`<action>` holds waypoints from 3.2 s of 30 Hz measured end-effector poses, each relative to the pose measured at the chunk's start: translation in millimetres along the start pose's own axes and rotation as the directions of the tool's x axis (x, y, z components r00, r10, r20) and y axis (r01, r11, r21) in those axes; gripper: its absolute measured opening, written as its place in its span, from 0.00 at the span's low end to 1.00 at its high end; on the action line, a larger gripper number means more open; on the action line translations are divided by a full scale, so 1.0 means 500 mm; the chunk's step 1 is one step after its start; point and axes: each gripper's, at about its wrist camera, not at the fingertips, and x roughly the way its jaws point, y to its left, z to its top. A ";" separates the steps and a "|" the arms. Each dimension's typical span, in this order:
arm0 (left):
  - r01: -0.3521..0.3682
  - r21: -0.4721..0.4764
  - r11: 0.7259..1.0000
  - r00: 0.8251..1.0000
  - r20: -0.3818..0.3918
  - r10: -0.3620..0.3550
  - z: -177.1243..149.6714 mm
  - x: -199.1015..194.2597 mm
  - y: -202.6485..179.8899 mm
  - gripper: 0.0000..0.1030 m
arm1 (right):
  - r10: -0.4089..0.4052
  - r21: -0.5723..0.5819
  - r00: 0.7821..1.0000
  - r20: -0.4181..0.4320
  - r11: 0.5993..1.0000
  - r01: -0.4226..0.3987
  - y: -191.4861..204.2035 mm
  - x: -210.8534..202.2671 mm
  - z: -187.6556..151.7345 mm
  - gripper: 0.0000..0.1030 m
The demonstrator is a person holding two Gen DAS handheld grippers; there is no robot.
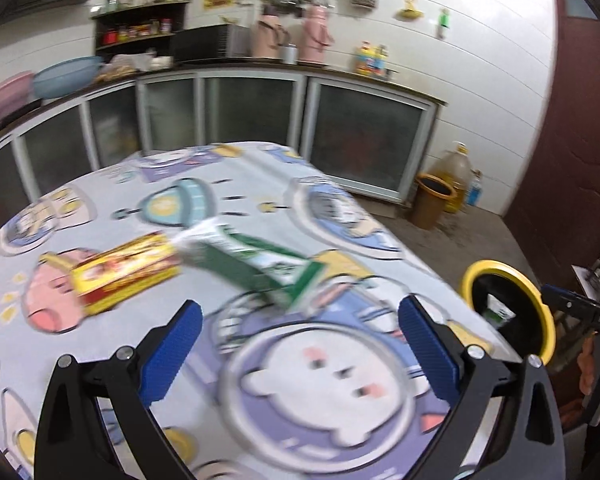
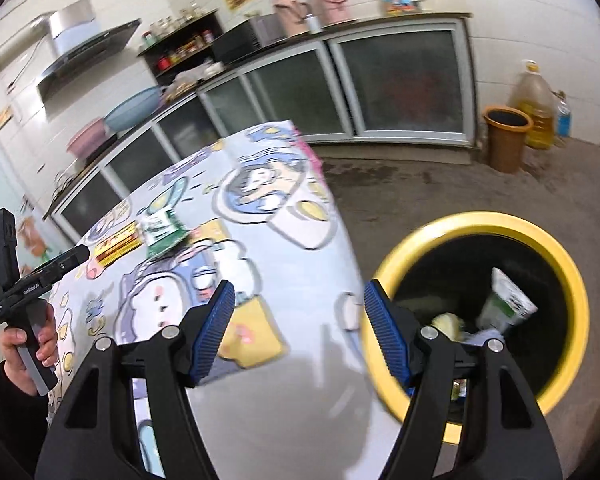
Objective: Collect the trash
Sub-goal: 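Grasp the yellow medicine box with the left tool while the right tool grasps the milk carton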
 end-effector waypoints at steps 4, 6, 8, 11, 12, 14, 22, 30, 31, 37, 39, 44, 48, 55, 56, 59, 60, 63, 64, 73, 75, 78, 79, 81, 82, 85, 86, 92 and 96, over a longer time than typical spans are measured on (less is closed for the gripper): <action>-0.065 -0.056 0.996 0.998 0.019 0.066 -0.017 -0.040 0.071 0.92 | 0.022 -0.058 1.000 -0.021 0.998 -0.023 0.067 0.028 0.008 0.63; -0.091 -0.083 0.992 0.995 0.028 0.093 -0.027 -0.062 0.100 0.92 | 0.033 -0.090 0.999 -0.032 0.995 -0.036 0.105 0.044 0.013 0.64; -0.121 -0.106 0.987 0.991 0.037 0.126 -0.036 -0.085 0.122 0.92 | 0.046 -0.117 0.998 -0.044 0.992 -0.050 0.134 0.056 0.014 0.64; -0.137 -0.117 0.984 0.989 0.047 0.143 -0.043 -0.109 0.140 0.92 | 0.053 -0.163 0.997 -0.061 0.985 -0.062 0.177 0.080 0.015 0.66; -0.141 -0.123 0.982 0.988 0.049 0.148 -0.046 -0.118 0.148 0.92 | 0.056 -0.175 0.996 -0.066 0.982 -0.067 0.188 0.087 0.015 0.67; -0.147 -0.129 0.981 0.986 0.057 0.155 -0.051 -0.133 0.159 0.92 | 0.068 -0.194 0.994 -0.081 0.978 -0.083 0.215 0.103 0.016 0.68; -0.203 -0.112 0.973 0.972 0.100 0.214 -0.054 -0.170 0.189 0.92 | 0.090 -0.292 0.990 -0.112 0.949 -0.120 0.309 0.166 0.024 0.74; -0.226 -0.050 0.973 0.963 0.139 0.231 -0.043 -0.153 0.215 0.92 | 0.103 -0.358 0.986 -0.134 0.923 -0.145 0.379 0.241 0.042 0.85; -0.228 -0.040 0.973 0.963 0.139 0.231 -0.042 -0.147 0.218 0.92 | 0.104 -0.371 0.984 -0.145 0.916 -0.152 0.390 0.256 0.044 0.85; -0.205 0.012 0.979 0.966 0.162 0.201 -0.034 -0.127 0.228 0.92 | 0.114 -0.407 0.979 -0.170 0.896 -0.175 0.421 0.305 0.052 0.88; -0.191 0.040 0.981 0.968 0.176 0.181 -0.030 -0.121 0.227 0.92 | 0.117 -0.422 0.977 -0.181 0.888 -0.184 0.431 0.317 0.055 0.88; -0.099 0.192 0.976 0.980 0.188 0.062 -0.022 -0.100 0.230 0.92 | 0.104 -0.475 0.969 -0.224 0.857 -0.201 0.454 0.351 0.073 0.92; -0.028 0.399 0.916 0.994 0.104 -0.015 -0.002 -0.063 0.235 0.92 | 0.083 -0.512 0.957 -0.276 0.830 -0.220 0.470 0.382 0.086 0.92; 0.122 0.595 0.794 0.989 -0.140 -0.047 0.058 0.034 0.256 0.92 | 0.038 -0.557 0.928 -0.370 0.791 -0.255 0.498 0.460 0.113 0.92; 0.141 0.600 0.787 0.984 -0.170 -0.046 0.067 0.053 0.261 0.92 | 0.040 -0.553 0.918 -0.394 0.787 -0.272 0.500 0.475 0.118 0.92; 0.171 0.595 0.785 0.970 -0.242 -0.028 0.087 0.105 0.277 0.92 | 0.027 -0.538 0.890 -0.456 0.788 -0.300 0.500 0.526 0.131 0.92; 0.181 0.583 0.792 0.962 -0.271 -0.020 0.094 0.131 0.284 0.92 | 0.024 -0.533 0.882 -0.472 0.789 -0.306 0.499 0.541 0.135 0.92; 0.210 0.571 0.794 0.945 -0.326 -0.016 0.097 0.175 0.291 0.92 | 0.002 -0.532 0.867 -0.498 0.789 -0.307 0.500 0.573 0.139 0.92; 0.213 0.574 0.791 0.942 -0.336 -0.009 0.094 0.188 0.291 0.92 | -0.011 -0.547 0.873 -0.488 0.783 -0.296 0.501 0.583 0.141 0.92; 0.264 0.563 0.783 0.913 -0.408 -0.014 0.075 0.278 0.284 0.92 | -0.047 -0.519 0.826 -0.562 0.798 -0.307 0.490 0.650 0.136 0.92; 0.265 0.562 0.784 0.910 -0.415 -0.010 0.076 0.291 0.284 0.89 | -0.058 -0.528 0.826 -0.561 0.793 -0.303 0.491 0.653 0.131 0.92; 0.268 0.552 0.789 0.903 -0.430 -0.006 0.073 0.308 0.288 0.62 | -0.073 -0.541 0.832 -0.550 0.790 -0.288 0.496 0.655 0.127 0.67; 0.262 0.556 0.789 0.905 -0.425 -0.001 0.071 0.308 0.289 0.50 | -0.077 -0.540 0.834 -0.547 0.793 -0.281 0.497 0.655 0.128 0.63; 0.257 0.554 0.792 0.910 -0.415 -0.006 0.071 0.301 0.290 0.46 | -0.078 -0.533 0.835 -0.545 0.801 -0.273 0.497 0.652 0.131 0.60; 0.254 0.554 0.793 0.914 -0.406 -0.008 0.073 0.296 0.290 0.42 | -0.076 -0.533 0.838 -0.540 0.801 -0.271 0.498 0.647 0.130 0.59; 0.253 0.534 0.806 0.917 -0.399 -0.023 0.081 0.269 0.295 0.39 | -0.065 -0.535 0.843 -0.533 0.798 -0.277 0.500 0.627 0.126 0.58; 0.243 0.533 0.811 0.920 -0.392 -0.018 0.084 0.257 0.299 0.39 | -0.060 -0.534 0.846 -0.529 0.799 -0.277 0.500 0.618 0.126 0.58; 0.199 0.505 0.840 0.938 -0.348 -0.013 0.098 0.165 0.299 0.39 | 0.014 -0.504 0.864 -0.504 0.807 -0.308 0.493 0.525 0.138 0.58; 0.197 0.481 0.854 0.950 -0.308 -0.046 0.091 0.094 0.268 0.39 | 0.047 -0.486 0.866 -0.497 0.812 -0.323 0.475 0.452 0.129 0.58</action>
